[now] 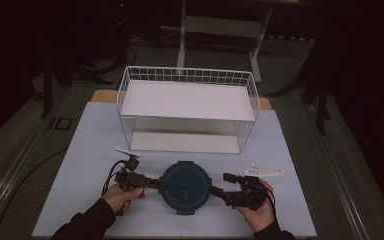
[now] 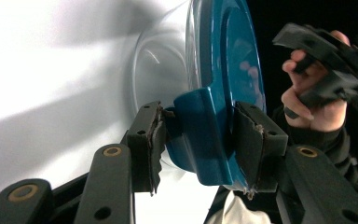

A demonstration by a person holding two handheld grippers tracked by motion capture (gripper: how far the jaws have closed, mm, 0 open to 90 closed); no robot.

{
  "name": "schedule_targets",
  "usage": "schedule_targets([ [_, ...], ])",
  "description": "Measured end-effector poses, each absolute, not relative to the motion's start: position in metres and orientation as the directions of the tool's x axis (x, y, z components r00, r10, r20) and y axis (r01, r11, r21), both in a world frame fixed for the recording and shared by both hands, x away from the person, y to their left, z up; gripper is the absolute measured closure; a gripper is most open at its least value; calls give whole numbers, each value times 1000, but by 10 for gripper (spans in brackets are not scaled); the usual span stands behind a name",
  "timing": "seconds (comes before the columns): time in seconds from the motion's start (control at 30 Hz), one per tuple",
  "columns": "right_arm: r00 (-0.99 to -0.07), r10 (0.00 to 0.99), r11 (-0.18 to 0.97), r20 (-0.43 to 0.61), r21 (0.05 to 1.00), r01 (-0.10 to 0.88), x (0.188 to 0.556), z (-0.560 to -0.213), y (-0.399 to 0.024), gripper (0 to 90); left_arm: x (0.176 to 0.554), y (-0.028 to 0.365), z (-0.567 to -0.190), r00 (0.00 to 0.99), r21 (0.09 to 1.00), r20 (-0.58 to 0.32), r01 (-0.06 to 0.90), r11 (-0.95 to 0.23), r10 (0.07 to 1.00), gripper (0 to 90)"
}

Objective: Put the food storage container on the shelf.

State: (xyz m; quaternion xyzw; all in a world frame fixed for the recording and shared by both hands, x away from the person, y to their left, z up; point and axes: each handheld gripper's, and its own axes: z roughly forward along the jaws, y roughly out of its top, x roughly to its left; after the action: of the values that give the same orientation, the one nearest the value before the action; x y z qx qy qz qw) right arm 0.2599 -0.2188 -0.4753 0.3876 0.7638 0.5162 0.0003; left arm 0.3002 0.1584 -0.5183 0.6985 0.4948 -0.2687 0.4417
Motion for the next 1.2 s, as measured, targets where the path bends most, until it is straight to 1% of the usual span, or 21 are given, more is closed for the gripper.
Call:
schedule_targets([
  [0.07,-667,584,144,463,750,646,265,-480,-221,247,297,157,-515,398,381,-795,915,-134,458,546],
  [0.13,-645,585,143,491,721,678,268,-485,-222,298,294,157,-513,426,406,-780,902,-148,458,550],
  [0.37,-583,534,124,612,626,770,273,-499,-222,400,288,157,-510,481,457,-754,873,-170,447,563],
  [0.67,-553,498,136,667,570,810,274,-507,-218,510,283,156,-507,510,486,-734,856,-177,448,569],
  [1.0,-511,478,113,715,527,842,273,-513,-216,526,279,155,-507,516,498,-723,850,-170,459,568],
  [1.2,-512,500,109,699,535,838,266,-510,-215,532,276,153,-505,517,512,-712,845,-152,475,566],
])
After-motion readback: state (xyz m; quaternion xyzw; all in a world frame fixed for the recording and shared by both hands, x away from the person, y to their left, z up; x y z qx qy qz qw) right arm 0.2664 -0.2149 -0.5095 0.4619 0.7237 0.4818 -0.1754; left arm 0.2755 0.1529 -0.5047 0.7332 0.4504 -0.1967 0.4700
